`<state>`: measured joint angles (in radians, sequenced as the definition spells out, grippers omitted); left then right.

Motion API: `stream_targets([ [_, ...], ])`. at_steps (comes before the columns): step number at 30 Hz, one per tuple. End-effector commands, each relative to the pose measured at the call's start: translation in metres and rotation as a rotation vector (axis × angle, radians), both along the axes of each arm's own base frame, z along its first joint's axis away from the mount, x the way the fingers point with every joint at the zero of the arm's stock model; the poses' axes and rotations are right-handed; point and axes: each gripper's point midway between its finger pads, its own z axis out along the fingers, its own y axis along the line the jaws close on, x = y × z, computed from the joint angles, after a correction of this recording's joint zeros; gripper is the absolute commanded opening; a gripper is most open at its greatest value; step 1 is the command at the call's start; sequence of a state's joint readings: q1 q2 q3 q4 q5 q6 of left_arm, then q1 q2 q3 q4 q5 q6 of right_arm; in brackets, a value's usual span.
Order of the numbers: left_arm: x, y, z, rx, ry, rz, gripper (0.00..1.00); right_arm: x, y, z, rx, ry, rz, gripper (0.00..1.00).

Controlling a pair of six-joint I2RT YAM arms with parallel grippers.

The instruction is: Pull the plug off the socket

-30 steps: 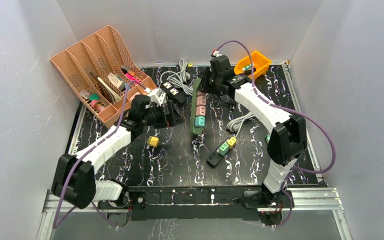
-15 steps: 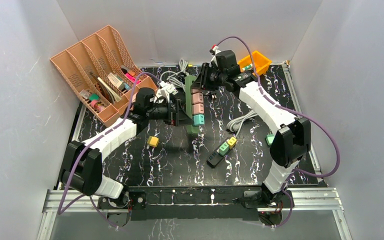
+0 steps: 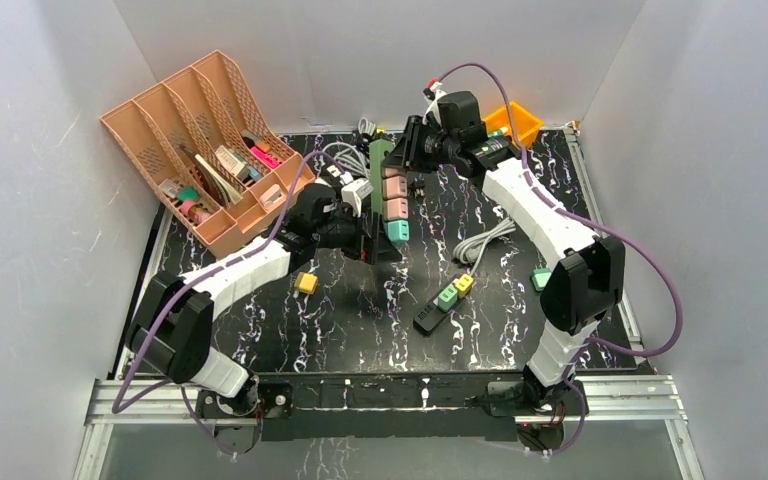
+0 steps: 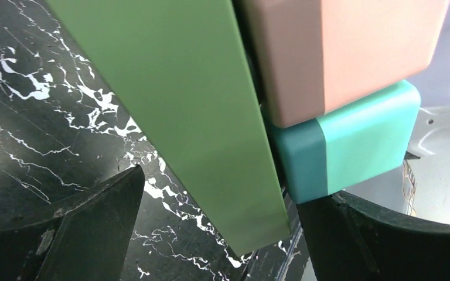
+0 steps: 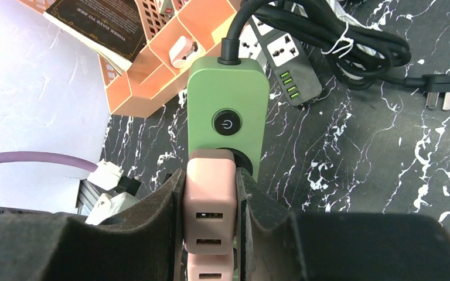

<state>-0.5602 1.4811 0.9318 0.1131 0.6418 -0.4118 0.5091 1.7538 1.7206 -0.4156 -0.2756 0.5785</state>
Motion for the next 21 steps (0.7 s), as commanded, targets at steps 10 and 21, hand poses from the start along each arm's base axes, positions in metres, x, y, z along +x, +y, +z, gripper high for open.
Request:
stream_targets([
  [10,0.041,-0.016,0.024,-0.1,-0.082,0.114,0.24,-0.006,0.015,0.089,0.19,-0.185,0.063,0.0],
  [21,0.066,-0.01,0.019,-0.094,-0.024,0.246,0.0,0.001,0.001,0.075,0.023,-0.176,-0.067,0.0],
])
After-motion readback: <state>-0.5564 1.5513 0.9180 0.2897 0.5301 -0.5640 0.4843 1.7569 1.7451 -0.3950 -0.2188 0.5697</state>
